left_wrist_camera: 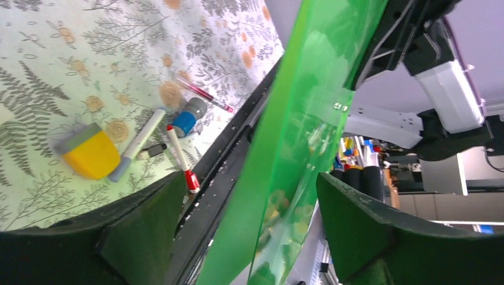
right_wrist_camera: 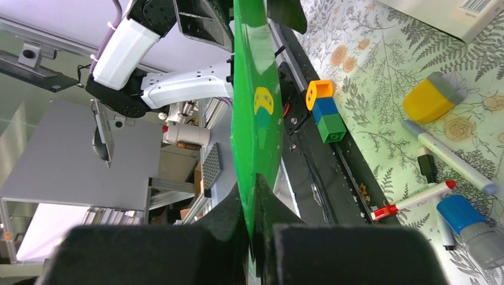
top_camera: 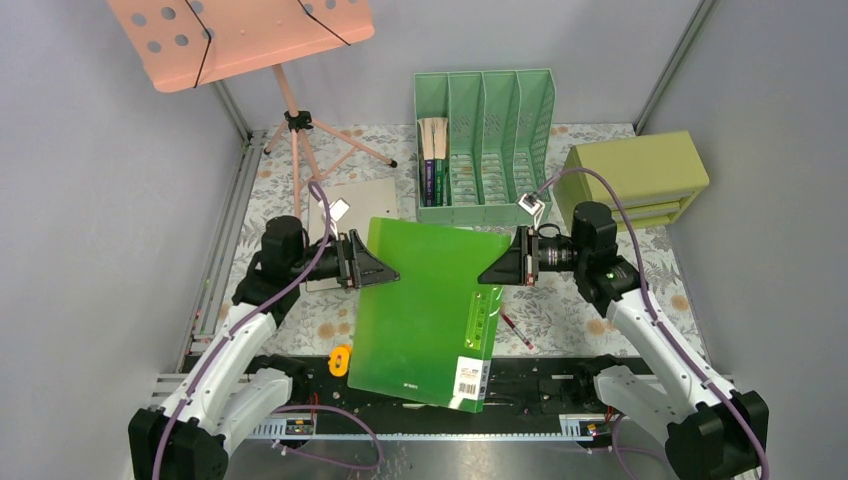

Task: Organize the desk
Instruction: Pick up the folder from the center of the board.

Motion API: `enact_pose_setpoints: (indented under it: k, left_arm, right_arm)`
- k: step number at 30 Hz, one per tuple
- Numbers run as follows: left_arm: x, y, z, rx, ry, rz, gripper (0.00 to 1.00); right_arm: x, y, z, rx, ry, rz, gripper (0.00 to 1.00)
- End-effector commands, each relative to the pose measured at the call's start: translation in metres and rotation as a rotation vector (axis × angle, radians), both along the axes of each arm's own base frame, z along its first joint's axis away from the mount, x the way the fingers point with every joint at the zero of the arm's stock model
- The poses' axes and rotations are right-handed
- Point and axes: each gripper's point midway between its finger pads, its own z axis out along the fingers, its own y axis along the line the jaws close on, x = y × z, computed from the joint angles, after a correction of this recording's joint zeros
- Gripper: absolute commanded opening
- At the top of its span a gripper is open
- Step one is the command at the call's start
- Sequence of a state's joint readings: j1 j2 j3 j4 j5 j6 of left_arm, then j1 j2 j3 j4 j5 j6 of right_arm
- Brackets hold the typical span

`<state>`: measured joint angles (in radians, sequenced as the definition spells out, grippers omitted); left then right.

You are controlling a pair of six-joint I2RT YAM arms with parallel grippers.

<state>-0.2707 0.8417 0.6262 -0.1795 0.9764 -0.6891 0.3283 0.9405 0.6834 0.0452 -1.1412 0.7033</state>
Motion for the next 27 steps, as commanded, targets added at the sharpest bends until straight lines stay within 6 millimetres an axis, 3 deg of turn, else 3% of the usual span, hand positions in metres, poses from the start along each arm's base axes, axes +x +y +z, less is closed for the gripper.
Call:
enact_pose_setpoints:
  k: [1,9,15,27]
  left_arm:
    - [0.019,0.005,0.016,0.033,-0.104,0.095,0.86]
    - [0.033,0.022,0.017,0.154,-0.134,0.224,0.89]
    - [0.040,0.036,0.016,0.226,-0.171,0.305,0.91]
    - [0.034,0.046,-0.010,0.304,-0.136,0.326,0.91]
  right_arm:
    - [-0.003,-0.002,0.020,-0.020,-0.085,-0.015,0.00]
    - [0.014,-0.016,0.017,-0.168,-0.127,-0.178,0.00]
    - [0.025,-0.029,0.046,-0.223,-0.191,-0.305,0.00]
    - [0.036,-0.068,0.089,-0.334,-0.401,-0.547,0.00]
